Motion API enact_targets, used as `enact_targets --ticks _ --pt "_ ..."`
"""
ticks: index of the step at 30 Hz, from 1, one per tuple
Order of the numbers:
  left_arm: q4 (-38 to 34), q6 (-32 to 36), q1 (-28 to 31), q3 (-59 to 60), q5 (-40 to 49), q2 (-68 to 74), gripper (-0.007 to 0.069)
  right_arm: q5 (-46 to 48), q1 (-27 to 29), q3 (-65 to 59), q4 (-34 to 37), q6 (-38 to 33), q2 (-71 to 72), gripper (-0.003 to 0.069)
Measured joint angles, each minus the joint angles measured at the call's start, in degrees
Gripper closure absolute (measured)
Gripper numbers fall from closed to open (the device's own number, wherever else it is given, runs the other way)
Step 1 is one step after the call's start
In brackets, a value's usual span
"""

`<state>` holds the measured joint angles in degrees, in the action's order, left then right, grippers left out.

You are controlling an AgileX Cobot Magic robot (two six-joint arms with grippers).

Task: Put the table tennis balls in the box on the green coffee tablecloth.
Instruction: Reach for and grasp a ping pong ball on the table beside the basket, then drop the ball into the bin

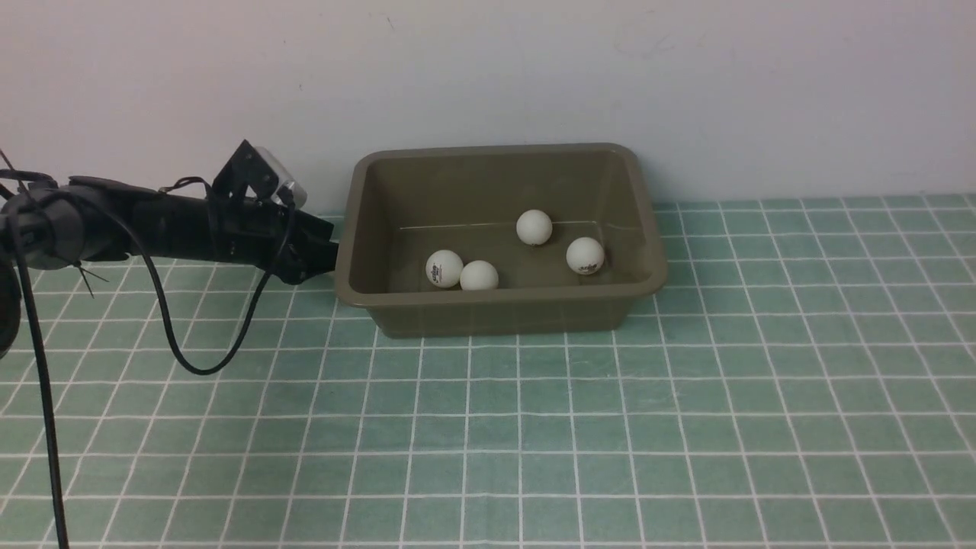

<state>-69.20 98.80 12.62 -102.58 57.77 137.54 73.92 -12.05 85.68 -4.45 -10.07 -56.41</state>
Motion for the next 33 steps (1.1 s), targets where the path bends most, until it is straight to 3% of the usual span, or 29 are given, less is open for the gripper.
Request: enact_targets --ticks 9,13,18,25,33 --pt "11.2 -11.7 3.9 0.0 8.2 -10.6 0.027 0.0 0.0 0.0 0.0 0.0 0.0 0.0676" --pt "9.3 -14.9 1.6 0.0 10.1 -15.1 0.027 0.0 0.0 0.0 0.0 0.0 0.0 0.0676" --pt "7.1 -13.1 -4.7 0.0 10.4 -15.9 0.027 0.0 0.0 0.0 0.0 0.0 0.0 0.0676" --pt "7.7 -8.0 -17.8 0.0 -5.4 -12.3 0.027 0.0 0.0 0.0 0.4 0.0 0.0 0.0676" --pt "7.1 -2.6 -22.9 0.0 -16.5 -8.1 0.027 0.0 0.0 0.0 1.3 0.0 0.0 0.0676"
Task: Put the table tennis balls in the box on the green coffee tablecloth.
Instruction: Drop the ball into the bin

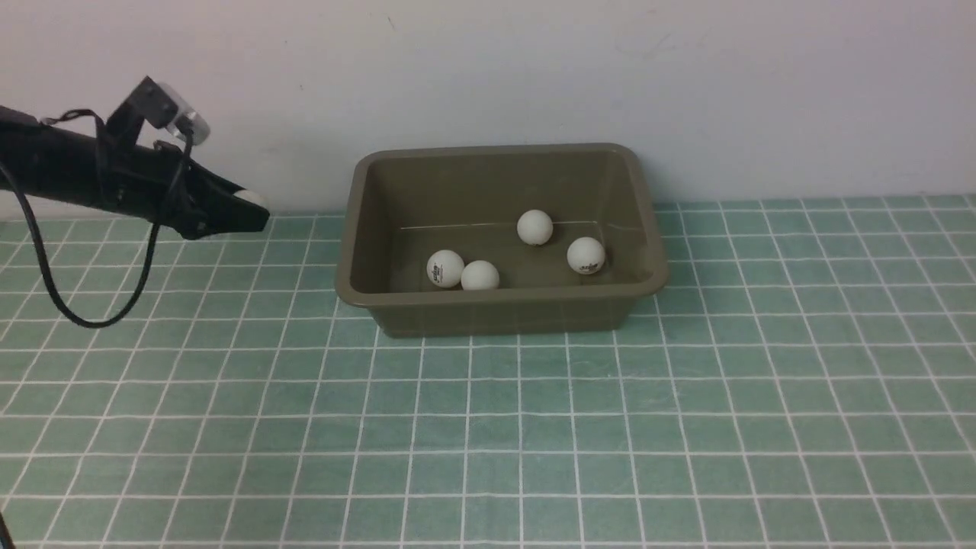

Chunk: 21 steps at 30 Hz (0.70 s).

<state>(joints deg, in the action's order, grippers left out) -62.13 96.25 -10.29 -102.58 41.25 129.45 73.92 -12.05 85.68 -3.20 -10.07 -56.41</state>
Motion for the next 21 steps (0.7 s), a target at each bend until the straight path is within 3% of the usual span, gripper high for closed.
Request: enact_targets --ticks 8,13,17,21 --pt "-6.1 0.9 -0.4 0.1 -4.0 2.8 0.0125 0.0 0.0 0.0 0.3 0.0 0.0 0.0676" --pt "-9.9 0.9 -0.4 0.2 -3.6 1.4 0.0088 0.0 0.0 0.0 0.3 -0.2 0.0 0.0676" --pt "-10.3 0.0 0.0 0.2 0.0 -1.6 0.0148 -0.1 0.0 -0.1 -0.6 -0.8 0.4 0.0676" --pt "-8.8 -2.0 0.5 0.2 5.6 -5.7 0.0356 -0.4 0.0 -2.5 -2.8 -0.9 2.7 0.0676"
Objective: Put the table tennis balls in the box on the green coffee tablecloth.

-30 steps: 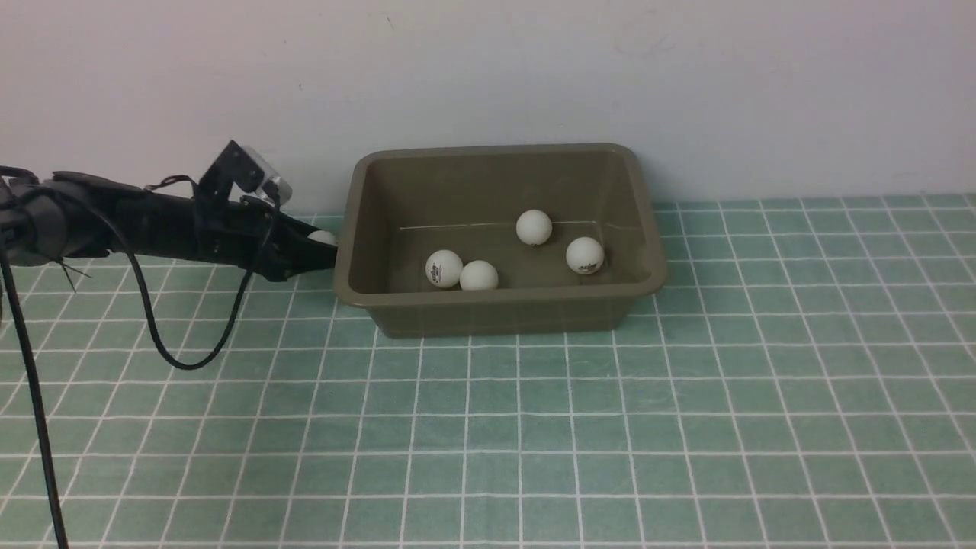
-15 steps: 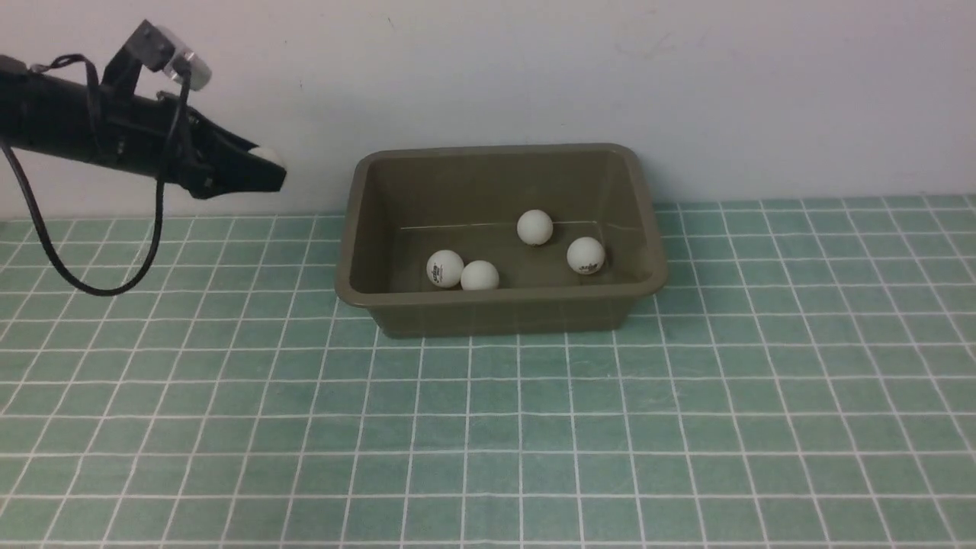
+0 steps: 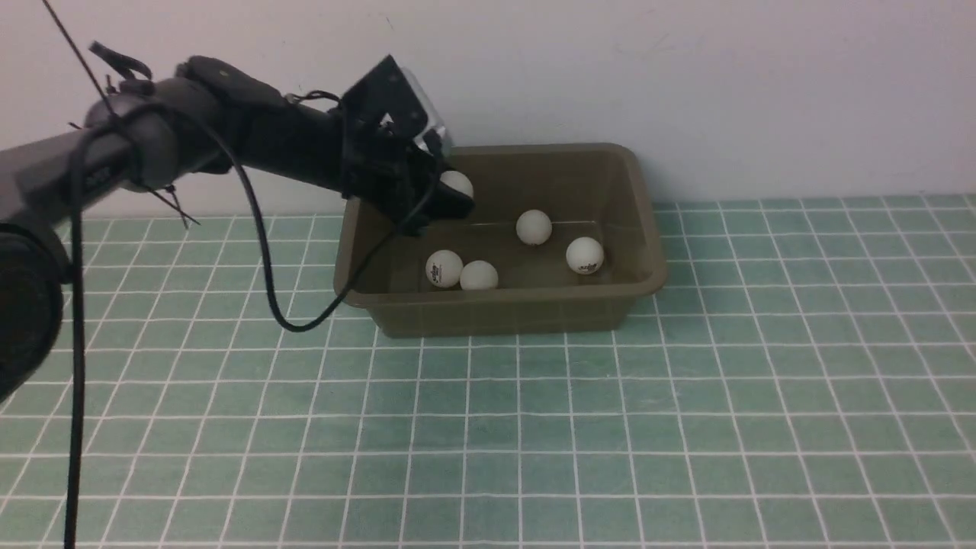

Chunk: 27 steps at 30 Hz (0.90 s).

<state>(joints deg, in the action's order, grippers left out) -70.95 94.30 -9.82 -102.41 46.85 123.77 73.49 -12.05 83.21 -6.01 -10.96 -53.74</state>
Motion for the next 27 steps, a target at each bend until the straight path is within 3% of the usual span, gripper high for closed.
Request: enact_targets --ticks 3,5,12,17,27 --pt "2.7 -2.2 0.6 0.0 4.5 -3.0 0.0538 -0.4 0.0 -3.9 -1.7 0.0 3.2 0.0676" --pt "4.8 -3.8 1.3 0.0 8.9 -5.1 0.0593 -1.3 0.0 -7.3 -2.9 0.1 6.1 0.0676" --pt "9.5 -7.6 4.5 0.0 21.0 -8.8 0.0629 -6.8 0.0 -20.4 -4.8 4.8 14.6 0.0676" --pt "11.4 -10.7 6.0 0.0 22.0 -10.3 0.0629 -12.3 0.0 -32.6 -6.2 9.6 22.6 0.0676" --pt "12.0 -17.1 7.4 0.5 22.1 -13.8 0.0629 -19.2 0.0 -45.6 -10.7 12.7 33.6 0.0676"
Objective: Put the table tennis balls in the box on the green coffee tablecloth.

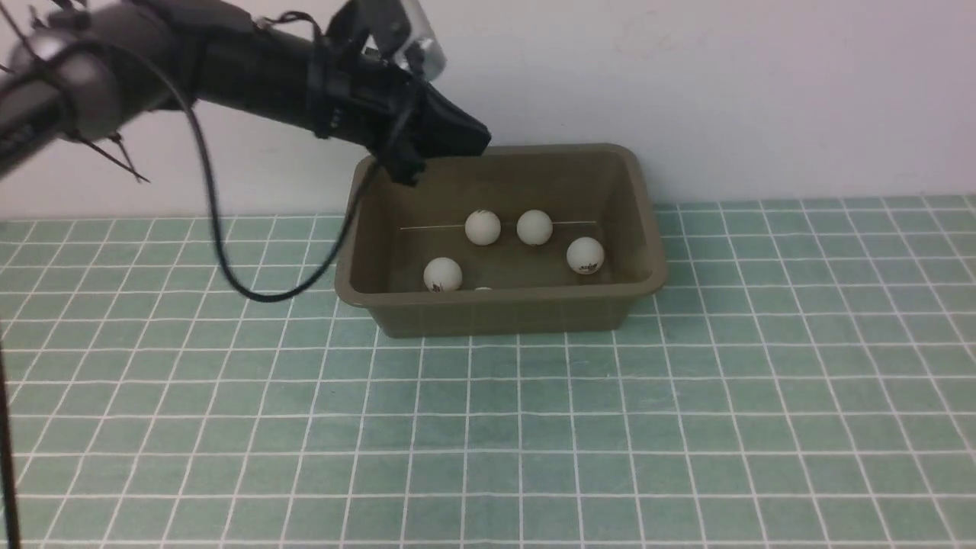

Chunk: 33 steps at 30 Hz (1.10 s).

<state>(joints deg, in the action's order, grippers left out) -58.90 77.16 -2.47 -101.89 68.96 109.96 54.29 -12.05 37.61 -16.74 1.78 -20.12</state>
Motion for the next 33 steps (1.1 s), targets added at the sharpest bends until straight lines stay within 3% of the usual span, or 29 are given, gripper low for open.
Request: enact_targets --ticks 5,17,30,33 --pt "-0.4 -3.4 -0.3 0.0 0.2 -0.8 0.0629 0.3 0.0 -1.6 -0.6 1.3 2.9 0.0676" --pt "-3.7 -25.0 -0.4 0.0 0.3 -1.1 0.0629 2.6 0.0 -2.0 0.4 3.8 3.7 0.0676" --pt "-3.5 -26.2 -0.4 0.0 0.3 -1.2 0.0629 2.7 0.0 -2.0 0.5 3.8 3.7 0.0676" --pt "1.0 -25.7 -0.4 0.2 0.2 -4.1 0.0629 2.7 0.0 -2.0 0.5 3.8 3.7 0.0676"
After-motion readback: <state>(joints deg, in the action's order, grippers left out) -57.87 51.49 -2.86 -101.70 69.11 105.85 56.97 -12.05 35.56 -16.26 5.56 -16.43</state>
